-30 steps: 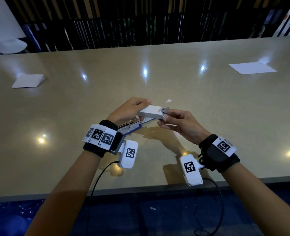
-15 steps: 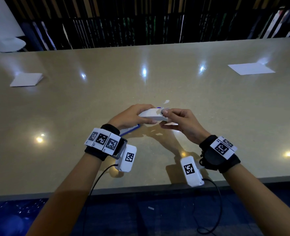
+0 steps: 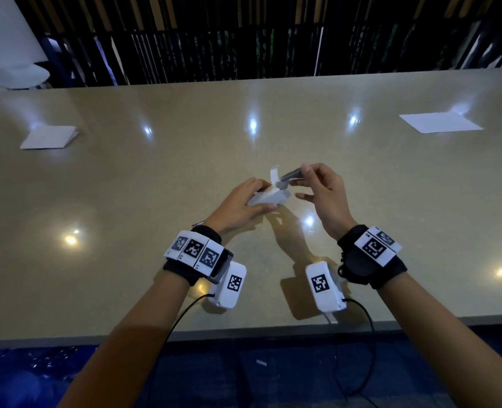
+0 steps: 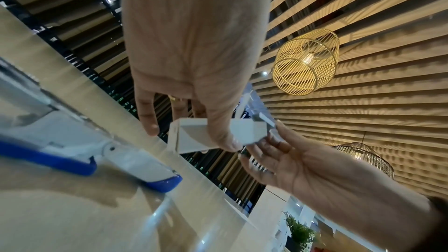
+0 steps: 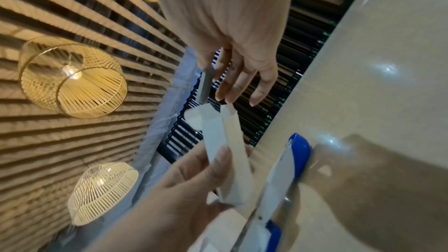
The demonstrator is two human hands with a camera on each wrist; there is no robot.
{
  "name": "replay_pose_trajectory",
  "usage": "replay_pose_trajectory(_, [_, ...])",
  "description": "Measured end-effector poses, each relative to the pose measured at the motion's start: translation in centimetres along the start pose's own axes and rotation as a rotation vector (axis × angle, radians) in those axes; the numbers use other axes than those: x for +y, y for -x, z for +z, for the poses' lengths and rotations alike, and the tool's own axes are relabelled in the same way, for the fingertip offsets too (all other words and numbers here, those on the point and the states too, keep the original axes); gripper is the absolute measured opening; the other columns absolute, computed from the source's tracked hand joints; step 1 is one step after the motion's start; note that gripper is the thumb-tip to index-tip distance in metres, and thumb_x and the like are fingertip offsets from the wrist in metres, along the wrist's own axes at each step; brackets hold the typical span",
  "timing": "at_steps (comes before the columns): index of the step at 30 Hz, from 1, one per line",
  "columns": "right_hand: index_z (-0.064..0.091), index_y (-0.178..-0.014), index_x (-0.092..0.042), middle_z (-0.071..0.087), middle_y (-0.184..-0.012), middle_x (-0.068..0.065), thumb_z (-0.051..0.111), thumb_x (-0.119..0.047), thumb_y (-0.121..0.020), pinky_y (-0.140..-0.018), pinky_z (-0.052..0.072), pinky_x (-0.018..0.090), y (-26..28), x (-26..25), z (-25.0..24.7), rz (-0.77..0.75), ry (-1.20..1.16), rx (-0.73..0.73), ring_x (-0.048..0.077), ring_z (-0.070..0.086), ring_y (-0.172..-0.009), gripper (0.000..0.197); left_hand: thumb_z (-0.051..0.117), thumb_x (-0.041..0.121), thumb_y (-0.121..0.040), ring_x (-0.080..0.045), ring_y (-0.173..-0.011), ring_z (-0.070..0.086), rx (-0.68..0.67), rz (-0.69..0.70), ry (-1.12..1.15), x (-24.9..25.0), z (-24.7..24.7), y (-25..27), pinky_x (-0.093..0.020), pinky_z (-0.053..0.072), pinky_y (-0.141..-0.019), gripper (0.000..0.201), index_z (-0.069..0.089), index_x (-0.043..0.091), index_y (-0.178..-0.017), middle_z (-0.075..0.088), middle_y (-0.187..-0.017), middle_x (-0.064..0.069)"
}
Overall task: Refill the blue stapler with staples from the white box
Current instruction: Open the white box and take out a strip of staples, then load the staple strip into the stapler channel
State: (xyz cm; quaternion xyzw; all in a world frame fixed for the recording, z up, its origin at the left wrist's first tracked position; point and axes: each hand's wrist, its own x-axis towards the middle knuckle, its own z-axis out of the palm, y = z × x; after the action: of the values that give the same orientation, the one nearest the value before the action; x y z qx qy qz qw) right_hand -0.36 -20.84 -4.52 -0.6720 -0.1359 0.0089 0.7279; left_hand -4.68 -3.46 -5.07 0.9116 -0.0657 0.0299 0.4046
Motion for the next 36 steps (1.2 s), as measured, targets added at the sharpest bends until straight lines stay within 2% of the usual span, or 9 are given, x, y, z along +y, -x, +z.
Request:
replay_pose_trajectory(3, [0.047, -0.094, -0.009, 0.071, -0.095, 0.011, 0.04, -0.022, -0.1, -0.082, 0.055, 0.037, -1.0, -0.2, 0.2, 0.017, -0.23, 0.0, 0.025, 0.068, -0.094, 0.016, 0.06, 0.019, -0.091, -0.02, -0.116, 0.055, 0.015, -0.058, 0.208, 0.0, 1.0, 0.1, -0.02, 0.043, -0.083, 0.054, 0.041, 0.01, -0.141, 0.056, -0.131, -0.006])
replay_pose_trajectory(8, [0.041, -0.093, -0.009, 0.059, -0.073, 0.006, 0.035, -0.015, -0.101, -0.078, 0.057, 0.037, -2.5, -0.8, 0.3, 0.131, -0.452, -0.002, 0.019, 0.066, -0.066, 0.012, 0.058, 0.02, -0.092, -0.019, -0.104, 0.058, 0.075, -0.111, 0.342, -0.6, 2.0, 0.1, -0.01, 0.051, -0.067, 0.05, 0.041, 0.014, -0.139, 0.058, -0.118, -0.002])
replay_pose_trajectory(12, [0.045, -0.097, -0.012, 0.038, -0.067, -0.001, 0.03, -0.015, -0.101, -0.057, 0.038, 0.026, -2.4, -1.0, 0.3, 0.147, -0.121, -0.13, 0.012, 0.036, -0.053, 0.015, 0.059, 0.019, -0.091, -0.018, -0.099, 0.06, 0.116, -0.108, 0.416, -0.5, 2.0, 0.1, -0.022, 0.051, -0.075, 0.047, 0.044, 0.013, -0.136, 0.06, -0.115, -0.002])
replay_pose_trajectory(16, [0.058, -0.107, -0.008, 0.036, -0.061, -0.005, 0.059, -0.024, -0.09, -0.053, 0.033, 0.022, -2.0, -0.5, 0.3, -0.017, 0.278, -0.332, 0.009, 0.034, -0.053, 0.023, 0.057, 0.015, -0.092, -0.005, -0.091, 0.062, 0.127, -0.093, 0.447, 0.0, 1.6, 0.1, -0.02, 0.051, -0.078, 0.047, 0.043, 0.013, -0.137, 0.06, -0.113, 0.002])
replay_pose_trajectory(21, [0.066, -0.1, -0.003, 0.032, -0.055, -0.004, 0.068, -0.018, -0.084, -0.054, 0.029, 0.022, -1.8, -0.3, 0.8, -0.164, 0.325, -0.281, 0.009, 0.029, -0.052, 0.022, 0.056, 0.013, -0.093, 0.007, -0.086, 0.058, 0.139, -0.059, 0.426, 0.3, 1.6, 0.4, -0.003, 0.05, -0.068, 0.049, 0.041, 0.012, -0.139, 0.058, -0.109, 0.008])
replay_pose_trajectory(26, [0.069, -0.092, -0.003, 0.039, -0.057, 0.006, 0.069, -0.02, -0.082, -0.055, 0.033, 0.022, -1.7, -0.4, 1.3, -0.162, 0.348, -0.265, 0.013, 0.033, -0.053, 0.02, 0.059, 0.011, -0.09, 0.015, -0.087, 0.063, 0.166, -0.025, 0.445, 0.2, 1.6, 1.0, -0.011, 0.054, -0.075, 0.053, 0.031, 0.026, -0.133, 0.058, -0.106, 0.017])
replay_pose_trajectory(28, [0.068, -0.092, 0.0, 0.042, -0.058, 0.012, 0.068, -0.017, -0.083, -0.057, 0.035, 0.026, -1.6, -0.5, 1.3, -0.141, 0.304, -0.273, 0.019, 0.034, -0.055, 0.019, 0.063, 0.01, -0.087, 0.007, -0.087, 0.066, 0.183, -0.013, 0.459, 0.1, 1.7, 1.2, -0.017, 0.055, -0.078, 0.061, 0.025, 0.031, -0.129, 0.061, -0.103, 0.015])
replay_pose_trajectory(32, [0.065, -0.093, 0.003, 0.035, -0.054, 0.003, 0.068, -0.011, -0.082, -0.049, 0.031, 0.016, -1.5, -0.7, 1.3, -0.128, 0.273, -0.276, 0.012, 0.029, -0.051, 0.019, 0.065, 0.009, -0.086, -0.002, -0.083, 0.068, 0.178, 0.014, 0.468, 0.2, 1.8, 1.5, -0.025, 0.058, -0.082, 0.065, 0.021, 0.039, -0.123, 0.064, -0.1, 0.008])
replay_pose_trajectory(36, [0.073, -0.09, 0.001, 0.052, -0.061, 0.018, 0.067, -0.012, -0.083, -0.057, 0.035, 0.024, -1.3, -0.9, 1.3, -0.135, 0.295, -0.287, 0.021, 0.037, -0.058, 0.016, 0.061, 0.009, -0.089, -0.013, -0.092, 0.066, 0.134, 0.016, 0.475, 0.6, 1.8, 2.0, -0.029, 0.058, -0.081, 0.058, 0.026, 0.048, -0.115, 0.06, -0.105, 0.008])
